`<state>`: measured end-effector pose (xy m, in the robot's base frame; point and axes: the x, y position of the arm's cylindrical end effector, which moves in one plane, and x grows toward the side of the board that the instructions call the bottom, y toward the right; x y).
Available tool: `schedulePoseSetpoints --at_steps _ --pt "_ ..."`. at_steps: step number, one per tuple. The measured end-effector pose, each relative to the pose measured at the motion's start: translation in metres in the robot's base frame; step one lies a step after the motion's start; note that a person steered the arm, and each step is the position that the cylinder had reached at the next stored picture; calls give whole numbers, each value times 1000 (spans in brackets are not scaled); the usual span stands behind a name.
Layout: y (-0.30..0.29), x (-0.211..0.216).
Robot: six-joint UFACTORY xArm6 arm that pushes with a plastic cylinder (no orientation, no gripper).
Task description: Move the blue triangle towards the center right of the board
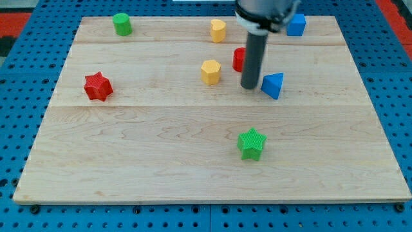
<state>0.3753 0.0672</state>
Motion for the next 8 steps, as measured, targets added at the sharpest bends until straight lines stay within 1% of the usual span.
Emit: schedulePoseSetpoints --at_steps 1,3,4,5,7,8 --pt "-5 -10" --pt "14 8" --pt "34 10" --pt "40 10" --pt "90 8" --pt "90 -31"
